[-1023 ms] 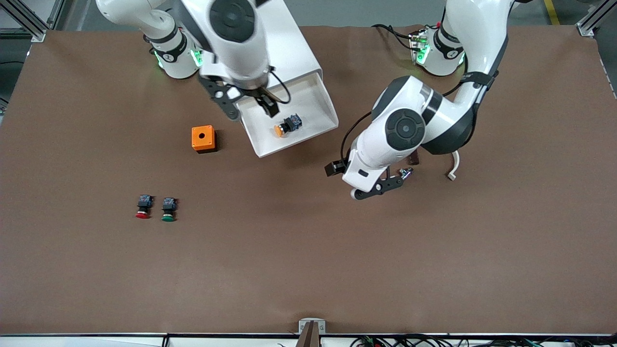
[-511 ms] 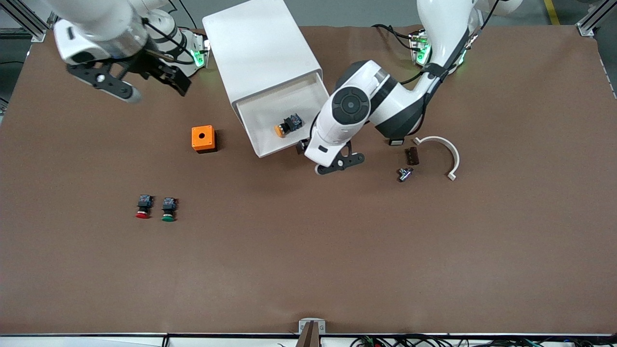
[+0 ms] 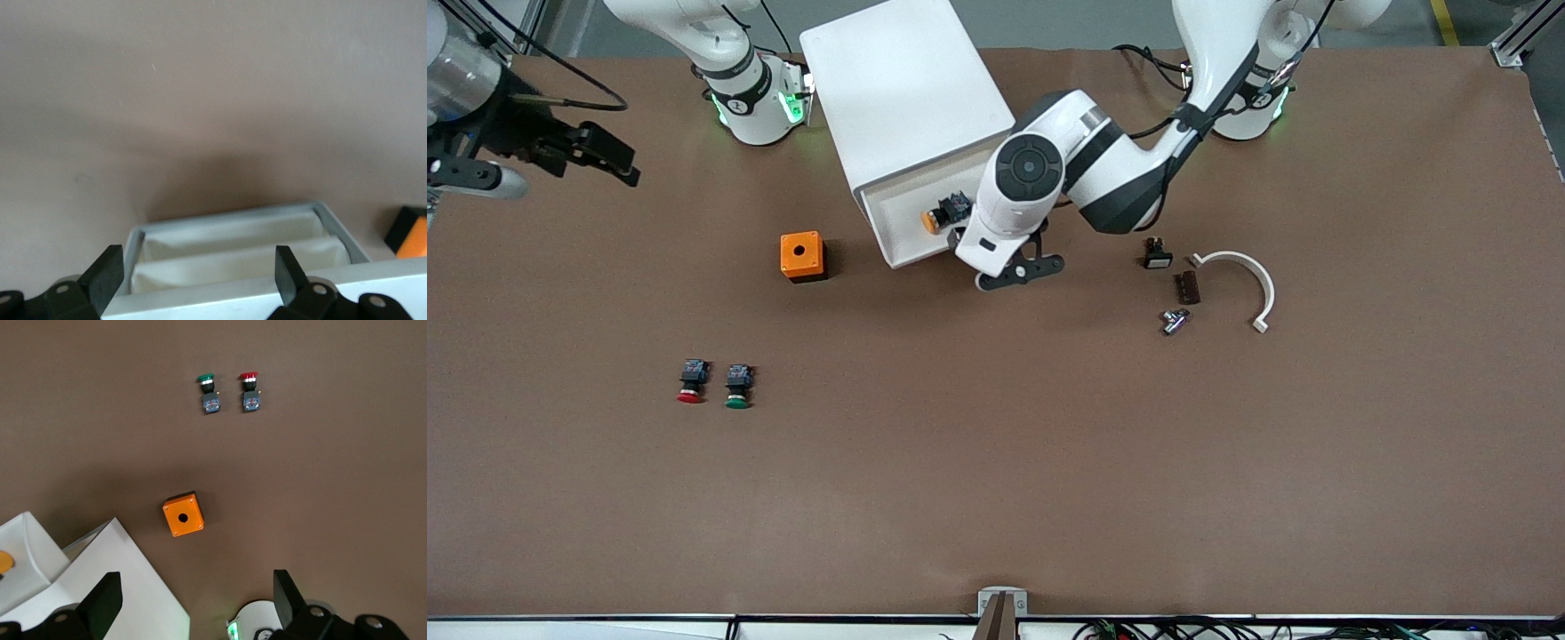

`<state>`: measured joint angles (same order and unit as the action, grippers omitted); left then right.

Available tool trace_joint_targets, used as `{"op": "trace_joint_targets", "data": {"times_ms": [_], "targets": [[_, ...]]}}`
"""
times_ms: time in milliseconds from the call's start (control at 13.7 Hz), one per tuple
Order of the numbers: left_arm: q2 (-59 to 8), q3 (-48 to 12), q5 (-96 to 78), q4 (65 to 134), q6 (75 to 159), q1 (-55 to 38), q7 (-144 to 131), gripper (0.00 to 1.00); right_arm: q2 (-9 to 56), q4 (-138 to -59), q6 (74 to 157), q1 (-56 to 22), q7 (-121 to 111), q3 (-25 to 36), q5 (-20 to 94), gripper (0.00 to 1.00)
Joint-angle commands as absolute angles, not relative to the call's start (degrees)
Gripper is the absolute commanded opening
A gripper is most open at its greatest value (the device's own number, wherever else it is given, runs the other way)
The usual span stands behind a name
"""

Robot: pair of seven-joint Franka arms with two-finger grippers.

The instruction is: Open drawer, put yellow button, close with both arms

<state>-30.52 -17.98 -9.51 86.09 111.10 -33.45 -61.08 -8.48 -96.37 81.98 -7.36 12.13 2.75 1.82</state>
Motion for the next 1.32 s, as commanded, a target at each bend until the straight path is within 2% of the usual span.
{"op": "trace_joint_targets", "data": {"times_ms": [0, 511, 804, 1242], "targets": [[-29.97, -19.16, -12.21, 87.1, 111.8, -35.24, -62.31, 1.0, -9.41, -97.65, 83.93, -3.62, 5.47, 1.5, 1.49, 1.0], [-30.15, -20.74, -13.62, 87.19, 111.71, -40.6, -74.52, 1.0, -9.23, -97.12, 85.96, 0.61, -0.09, 1.58, 1.41, 1.0], [-29.97, -20.22, -13.19, 87.01, 111.45, -39.56, -75.06, 1.0, -8.7, -94.93, 85.96, 1.41, -0.18, 1.5, 0.27, 1.0], [-27.43, -19.6, -3.64, 86.04, 109.78, -26.22, -69.54, 1.0, -7.91, -93.52, 85.43, 1.49, 0.0, 1.49, 0.53, 1.0]]}}
